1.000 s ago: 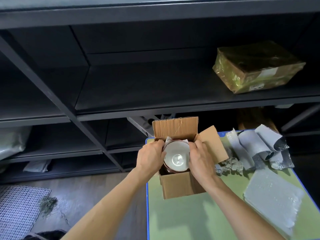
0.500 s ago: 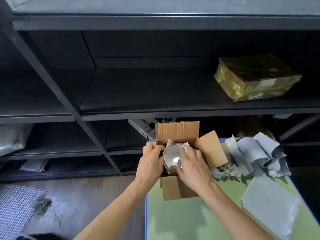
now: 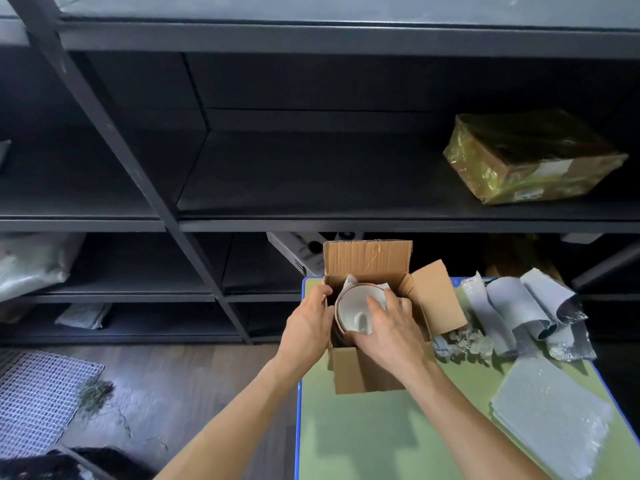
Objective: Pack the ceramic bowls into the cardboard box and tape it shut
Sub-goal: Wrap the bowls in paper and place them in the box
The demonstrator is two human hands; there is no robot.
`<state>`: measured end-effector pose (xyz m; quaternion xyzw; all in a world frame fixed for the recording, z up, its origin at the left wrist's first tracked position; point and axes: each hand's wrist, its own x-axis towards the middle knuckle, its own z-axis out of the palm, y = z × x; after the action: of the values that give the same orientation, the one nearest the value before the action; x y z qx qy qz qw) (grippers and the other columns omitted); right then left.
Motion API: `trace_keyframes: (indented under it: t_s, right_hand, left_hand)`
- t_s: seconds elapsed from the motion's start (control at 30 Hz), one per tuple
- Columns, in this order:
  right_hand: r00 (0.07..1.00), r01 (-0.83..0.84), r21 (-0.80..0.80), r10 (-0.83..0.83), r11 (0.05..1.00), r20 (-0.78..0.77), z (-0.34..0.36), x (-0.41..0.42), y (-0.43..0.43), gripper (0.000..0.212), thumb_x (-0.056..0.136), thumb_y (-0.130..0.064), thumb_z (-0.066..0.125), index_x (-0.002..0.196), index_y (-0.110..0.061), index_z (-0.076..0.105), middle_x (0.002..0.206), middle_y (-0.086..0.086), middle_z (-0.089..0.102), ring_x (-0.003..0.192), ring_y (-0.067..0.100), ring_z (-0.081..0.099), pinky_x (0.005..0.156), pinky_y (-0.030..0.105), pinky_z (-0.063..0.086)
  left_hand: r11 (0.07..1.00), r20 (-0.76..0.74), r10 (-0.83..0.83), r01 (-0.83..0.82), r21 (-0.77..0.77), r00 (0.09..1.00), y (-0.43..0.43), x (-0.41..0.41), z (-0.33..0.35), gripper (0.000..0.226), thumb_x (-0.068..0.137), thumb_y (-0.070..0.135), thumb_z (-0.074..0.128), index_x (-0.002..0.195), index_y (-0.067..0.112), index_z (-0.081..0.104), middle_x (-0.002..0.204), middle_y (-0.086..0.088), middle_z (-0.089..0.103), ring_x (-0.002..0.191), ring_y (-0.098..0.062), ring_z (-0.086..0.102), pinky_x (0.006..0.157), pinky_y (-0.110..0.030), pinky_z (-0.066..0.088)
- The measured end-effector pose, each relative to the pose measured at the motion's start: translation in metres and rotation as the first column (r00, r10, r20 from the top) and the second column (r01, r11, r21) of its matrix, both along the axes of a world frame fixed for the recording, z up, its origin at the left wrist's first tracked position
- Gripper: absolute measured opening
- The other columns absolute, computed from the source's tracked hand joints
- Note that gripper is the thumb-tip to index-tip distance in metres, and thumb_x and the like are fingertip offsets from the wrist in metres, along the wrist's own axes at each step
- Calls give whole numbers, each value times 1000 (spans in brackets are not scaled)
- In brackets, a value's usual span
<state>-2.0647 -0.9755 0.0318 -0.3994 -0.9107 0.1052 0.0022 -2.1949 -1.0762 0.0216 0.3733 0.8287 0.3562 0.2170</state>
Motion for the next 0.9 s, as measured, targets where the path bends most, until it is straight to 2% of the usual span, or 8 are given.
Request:
trace_keyframes:
  t_s: [0.17,0.27,0.4,0.5,0.6,0.7,0.8,0.9]
  right_hand:
    - [1000,17,-31,-17,999,6,2,-4,4,69,79,-55,66,135,-17,53,141,9,43,112,31,41,89,36,45]
    - [1000,-2,3,2,1000,26,2,-6,-1,59,84,-49,63,133,-16,56,140,13,43,110,32,42,88,37,43]
    - [999,33,-17,-32,999,39,2,-7,1,61,83,-51,62,133,-18,53,140,11,41,112,31,40,86,36,42]
    - [998,11,-3,-11,1000,60,1,-9,0,60,82,-54,62,129,-18,55,139,12,40,112,32,41,85,36,43]
    - [998,21,-11,-20,1000,54,0,-9,2,63,80,-56,63,131,-19,55,138,11,41,112,32,41,85,37,44]
    - [998,13,-11,-13,1000,59,1,-9,1,60,83,-56,58,131,-21,54,139,11,39,112,32,41,87,37,44]
    - [999,9,-21,-8,1000,51,1,-7,2,60,84,-56,58,134,-23,52,143,9,37,115,31,39,87,36,44]
    - [999,2,-15,-1,1000,40,1,-1,2,61,84,-57,60,135,-25,51,145,6,37,115,30,39,87,35,46]
  left_hand:
    - [1000,-7,-1,1,-14,1000,2,-1,-2,26,103,27,45,130,28,45,101,8,64,93,-18,63,76,-33,50]
    - [1000,10,1,-1,-1,1000,2,-1,-3,25,104,29,46,128,29,45,96,10,62,88,-15,61,69,-26,44]
    - [1000,9,6,-6,-4,1000,2,-1,-1,26,104,27,46,129,27,45,96,8,63,86,-13,61,69,-28,48]
    - [1000,20,5,-4,-7,1000,1,-1,1,25,104,28,47,129,28,45,96,8,62,86,-12,59,67,-25,42]
    - [1000,30,10,-10,-16,1000,2,-1,3,26,104,28,47,129,28,45,97,8,63,85,-10,60,66,-24,47]
    - [1000,33,11,-11,-23,999,1,0,6,26,104,28,47,130,28,45,94,9,61,79,-4,58,59,-15,40]
    - [999,26,7,-6,-32,1000,0,1,8,27,104,30,48,130,28,44,90,11,60,76,-3,58,56,-14,37]
    - [999,-19,-19,19,-42,1000,-2,0,9,30,103,30,49,133,26,45,102,11,60,80,-7,59,61,-17,40]
